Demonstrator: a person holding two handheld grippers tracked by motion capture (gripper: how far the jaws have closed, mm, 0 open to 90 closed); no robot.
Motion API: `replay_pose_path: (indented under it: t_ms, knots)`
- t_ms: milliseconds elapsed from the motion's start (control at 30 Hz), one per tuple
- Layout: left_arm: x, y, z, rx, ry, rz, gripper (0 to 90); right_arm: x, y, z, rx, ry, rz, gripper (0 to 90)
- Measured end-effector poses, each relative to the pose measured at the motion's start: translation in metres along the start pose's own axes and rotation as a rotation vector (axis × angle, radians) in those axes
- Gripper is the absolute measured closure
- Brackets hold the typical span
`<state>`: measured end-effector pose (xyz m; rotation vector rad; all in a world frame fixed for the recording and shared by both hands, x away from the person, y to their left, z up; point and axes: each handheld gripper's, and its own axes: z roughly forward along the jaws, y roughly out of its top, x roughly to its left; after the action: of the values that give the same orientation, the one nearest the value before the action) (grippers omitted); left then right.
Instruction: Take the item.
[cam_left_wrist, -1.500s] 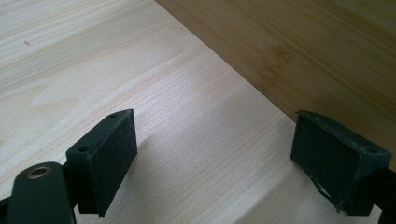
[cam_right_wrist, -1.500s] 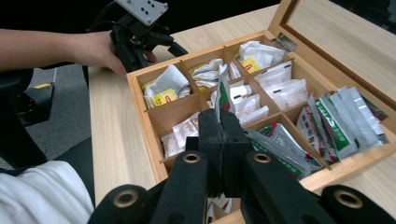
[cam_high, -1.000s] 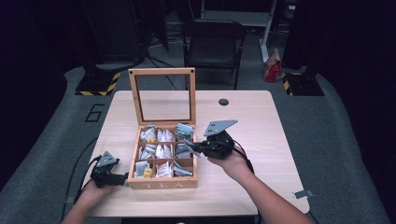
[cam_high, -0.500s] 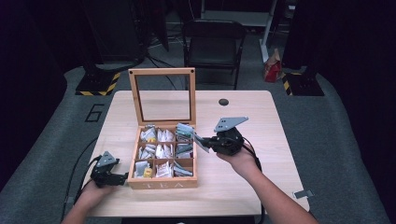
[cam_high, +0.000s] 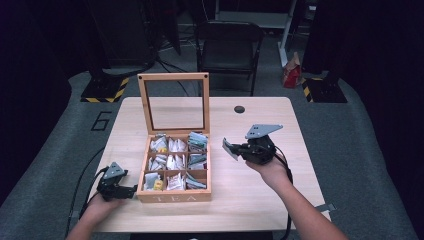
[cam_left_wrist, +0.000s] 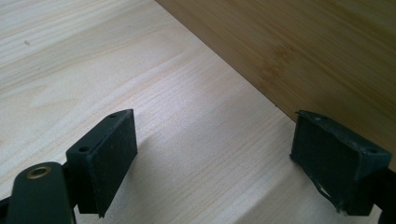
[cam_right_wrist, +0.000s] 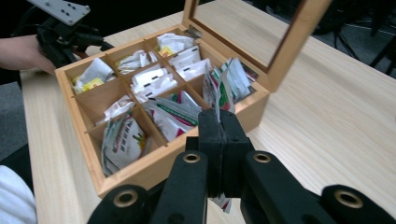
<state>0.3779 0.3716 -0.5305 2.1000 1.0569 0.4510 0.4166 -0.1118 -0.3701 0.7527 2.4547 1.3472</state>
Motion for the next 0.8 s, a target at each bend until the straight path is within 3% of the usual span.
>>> replay_pose_path:
  t_ms: [100, 200, 800]
  knots:
    - [0.000, 0.000, 0.000, 0.000, -0.002, -0.006, 13.8, -0.005, -0.003, -0.006, -0.005, -0.018, 0.007, 89.8]
    - [0.001, 0.000, 0.000, 0.001, 0.005, 0.015, 13.8, -0.010, -0.006, -0.012, -0.006, -0.035, 0.015, 89.8]
    - [0.000, 0.000, 0.000, 0.000, 0.000, 0.000, 13.8, -0.038, -0.023, -0.042, -0.020, -0.138, 0.071, 89.8]
